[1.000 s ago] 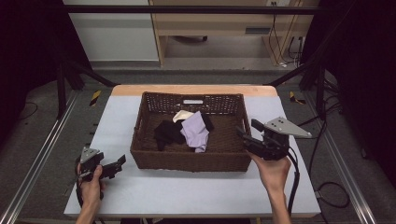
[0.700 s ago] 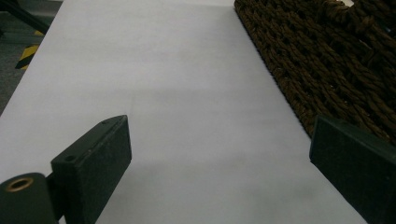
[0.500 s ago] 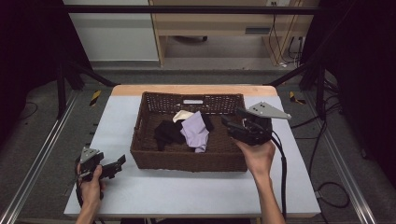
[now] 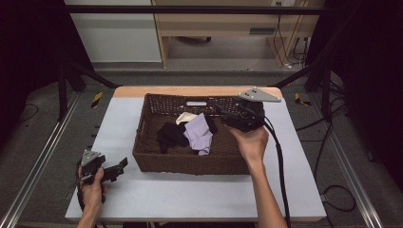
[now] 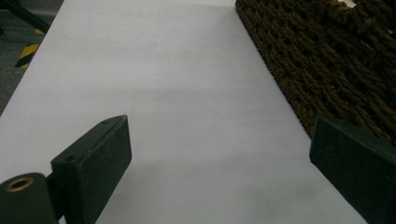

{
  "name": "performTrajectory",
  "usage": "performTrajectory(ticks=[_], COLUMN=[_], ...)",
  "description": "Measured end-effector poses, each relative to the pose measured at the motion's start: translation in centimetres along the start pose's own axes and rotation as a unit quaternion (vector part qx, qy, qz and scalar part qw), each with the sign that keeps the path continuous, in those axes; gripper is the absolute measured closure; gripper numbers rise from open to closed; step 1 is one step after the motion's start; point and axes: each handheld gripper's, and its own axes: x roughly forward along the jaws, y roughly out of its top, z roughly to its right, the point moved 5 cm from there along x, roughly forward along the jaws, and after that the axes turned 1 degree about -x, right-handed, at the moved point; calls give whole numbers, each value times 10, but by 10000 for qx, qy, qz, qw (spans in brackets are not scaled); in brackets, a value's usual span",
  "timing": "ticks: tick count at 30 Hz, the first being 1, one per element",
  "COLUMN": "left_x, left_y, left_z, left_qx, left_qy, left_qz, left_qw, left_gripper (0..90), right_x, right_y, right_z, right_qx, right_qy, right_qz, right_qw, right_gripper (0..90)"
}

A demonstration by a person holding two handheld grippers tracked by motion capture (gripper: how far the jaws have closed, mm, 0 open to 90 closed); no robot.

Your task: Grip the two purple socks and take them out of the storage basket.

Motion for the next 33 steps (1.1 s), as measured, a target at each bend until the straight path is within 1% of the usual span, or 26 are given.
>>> performTrajectory(ticks=[3,4,6,9,14,17,18,19,20,21,22,23,24,26,28,29,33], left_x=[0,0,0,0,-1,-1,-1,-1,0,0,0,0,0,-1,0,-1,-1], left_y=[0,0,0,0,0,0,0,0,0,0,0,0,0,0,0,0,0], left_z=[0,0,0,0,0,0,0,0,0,0,0,0,0,0,0,0,0], left_qx=[3,5,15,19,18,16,16,16,16,16,18,17,16,16,19,18,17], left_qy=[-4,-8,-10,-13,-12,-18,-18,-20,-22,-22,-26,-25,-23,-24,-25,-26,-31], left_qz=[8,8,12,16,25,21,21,21,16,16,16,17,17,17,18,20,23], left_qw=[10000,10000,10000,10000,10000,10000,10000,10000,10000,10000,10000,10000,10000,10000,10000,10000,10000], left_gripper=[54,54,54,54,54,54,54,54,54,54,54,54,54,54,54,54,54], right_x=[12,20,23,34,54,68,68,75,78,78,84,84,90,92,101,101,113], right_y=[2,2,2,2,0,-3,-3,-6,-7,-7,-10,-10,-14,-15,-22,-22,-32], right_z=[1,2,2,2,2,1,1,1,1,1,2,2,3,3,2,2,1], right_qx=[18,31,41,46,95,83,83,91,95,95,89,89,62,76,94,94,119], right_qy=[-24,-15,-5,-14,-14,0,0,7,-4,-4,-18,-18,-41,-45,-6,-6,6], right_qz=[-79,-107,-116,-125,-216,-322,-322,-387,-416,-416,-480,-480,-545,-572,-710,-710,-882], right_qw=[10000,9999,9999,9999,9997,9994,9994,9992,9991,9991,9988,9988,9985,9983,9974,9974,9960], right_gripper=[370,366,366,363,348,347,347,347,347,347,350,350,355,355,363,363,373])
